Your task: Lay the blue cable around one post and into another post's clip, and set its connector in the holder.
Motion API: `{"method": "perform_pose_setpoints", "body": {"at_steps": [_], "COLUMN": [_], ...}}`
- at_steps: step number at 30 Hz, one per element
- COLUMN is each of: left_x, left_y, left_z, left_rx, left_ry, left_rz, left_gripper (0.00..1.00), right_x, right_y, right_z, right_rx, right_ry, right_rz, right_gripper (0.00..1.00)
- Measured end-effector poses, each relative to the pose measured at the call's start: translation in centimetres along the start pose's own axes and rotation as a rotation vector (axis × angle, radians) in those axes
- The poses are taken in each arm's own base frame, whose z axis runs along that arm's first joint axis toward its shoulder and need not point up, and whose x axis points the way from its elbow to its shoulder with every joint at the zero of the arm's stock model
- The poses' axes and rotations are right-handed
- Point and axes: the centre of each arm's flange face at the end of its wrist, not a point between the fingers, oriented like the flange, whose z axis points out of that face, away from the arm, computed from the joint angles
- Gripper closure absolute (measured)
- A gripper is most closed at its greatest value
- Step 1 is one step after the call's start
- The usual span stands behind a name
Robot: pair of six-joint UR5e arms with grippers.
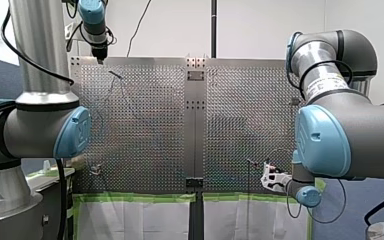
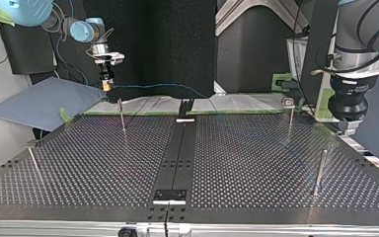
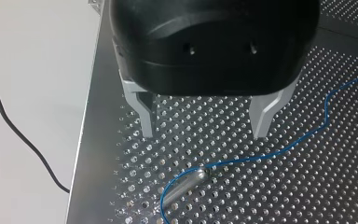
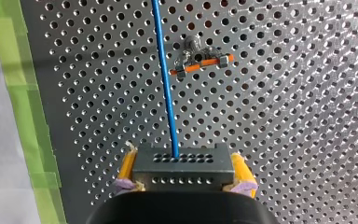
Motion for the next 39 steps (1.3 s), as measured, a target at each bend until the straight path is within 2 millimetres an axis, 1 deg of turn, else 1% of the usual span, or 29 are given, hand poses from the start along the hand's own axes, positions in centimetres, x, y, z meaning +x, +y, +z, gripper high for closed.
{"method": "perform_pose_setpoints", "body": {"at_steps": [8, 13, 20, 25, 32, 39], "left_x": [-0.1, -0.2, -0.8, -0.9, 0.5, 2.8], "left_y": [0.0, -0.3, -0.8, -1.5, -3.2, -5.2], "left_z": [-0.2, -0.5, -1.9, -2.5, -3.2, -3.2], "left_rx": [0.007, 0.042, 0.106, 0.163, 0.26, 0.362], "left_ry": [-0.005, -0.012, -0.051, -0.085, -0.099, -0.092], "left_rz": [-0.005, -0.014, -0.028, -0.059, -0.097, -0.121], "left_gripper": [0.0, 0.0, 0.0, 0.0, 0.0, 0.0], "right_x": [0.0, 0.0, 0.0, 0.0, 0.0, 0.0], "right_y": [-0.1, -0.1, -0.1, -0.1, -0.1, -0.1], "right_z": [0.0, 0.0, 0.0, 0.0, 0.0, 0.0], "right_rx": [0.001, 0.002, 0.002, 0.002, 0.003, 0.003], "right_ry": [0.0, 0.0, 0.0, 0.0, 0.002, 0.002], "right_rz": [0.0, 0.0, 0.0, 0.0, 0.002, 0.004], "right_gripper": [0.79, 0.79, 0.79, 0.79, 0.79, 0.79]}}
